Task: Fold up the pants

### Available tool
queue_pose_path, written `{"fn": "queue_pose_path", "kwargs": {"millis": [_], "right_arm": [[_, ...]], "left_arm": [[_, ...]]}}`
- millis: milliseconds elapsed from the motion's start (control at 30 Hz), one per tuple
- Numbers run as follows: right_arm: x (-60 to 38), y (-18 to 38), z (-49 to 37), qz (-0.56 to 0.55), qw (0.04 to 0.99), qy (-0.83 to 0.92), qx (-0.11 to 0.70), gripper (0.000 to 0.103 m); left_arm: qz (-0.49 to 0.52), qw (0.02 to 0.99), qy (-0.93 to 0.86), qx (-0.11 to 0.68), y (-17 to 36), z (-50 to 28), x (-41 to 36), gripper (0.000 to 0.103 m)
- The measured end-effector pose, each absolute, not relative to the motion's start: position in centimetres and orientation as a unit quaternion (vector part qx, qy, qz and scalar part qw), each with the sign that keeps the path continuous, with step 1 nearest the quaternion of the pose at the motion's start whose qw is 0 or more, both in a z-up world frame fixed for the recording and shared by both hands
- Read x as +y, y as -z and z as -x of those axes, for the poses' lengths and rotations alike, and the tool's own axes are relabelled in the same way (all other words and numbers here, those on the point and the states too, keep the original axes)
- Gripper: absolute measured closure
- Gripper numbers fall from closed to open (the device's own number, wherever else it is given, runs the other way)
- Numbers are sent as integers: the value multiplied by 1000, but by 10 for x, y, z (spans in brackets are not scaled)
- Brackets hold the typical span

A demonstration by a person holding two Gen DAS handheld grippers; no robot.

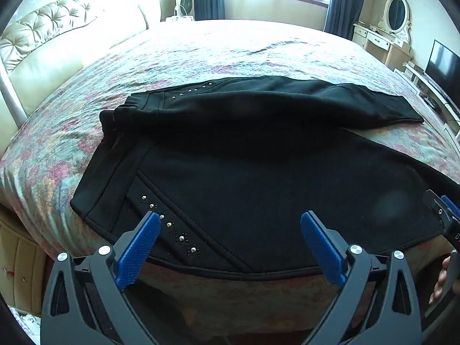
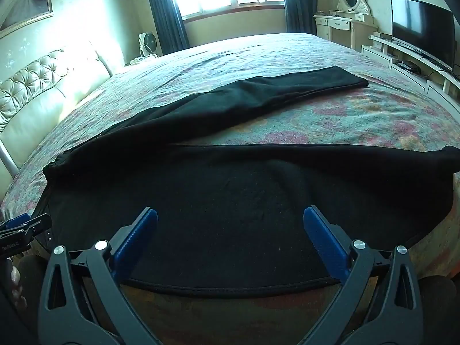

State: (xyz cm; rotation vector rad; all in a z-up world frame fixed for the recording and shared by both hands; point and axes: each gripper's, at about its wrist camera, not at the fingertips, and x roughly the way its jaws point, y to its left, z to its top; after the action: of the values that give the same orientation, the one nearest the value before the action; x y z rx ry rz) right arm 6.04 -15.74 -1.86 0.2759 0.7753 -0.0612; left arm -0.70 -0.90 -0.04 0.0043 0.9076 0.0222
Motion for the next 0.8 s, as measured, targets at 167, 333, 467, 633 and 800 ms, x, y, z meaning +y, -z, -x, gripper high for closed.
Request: {"fn": "queue_pose_path", "kwargs": {"millis": [167,333,467,633,800], "right_arm": [[-155,20,-60,-136,915,29,379,2],[-154,21,-59,-141,912,26,385,2],[-154,22,-59,-141,911,25,388,2],[-154,26,-60,-146,907,26,394,2],[-156,29,-60,-153,903,26,400,2]], "left_arm": [[-2,901,-11,433,-4,13,-11,6],[-1,898,-9,440,-5,6,-5,6],[-2,897,-8,441,-4,6,-6,6],[-3,896,-7,444,-3,6,-7,6],[-2,893,-8,450,0,5,-6,6]]}}
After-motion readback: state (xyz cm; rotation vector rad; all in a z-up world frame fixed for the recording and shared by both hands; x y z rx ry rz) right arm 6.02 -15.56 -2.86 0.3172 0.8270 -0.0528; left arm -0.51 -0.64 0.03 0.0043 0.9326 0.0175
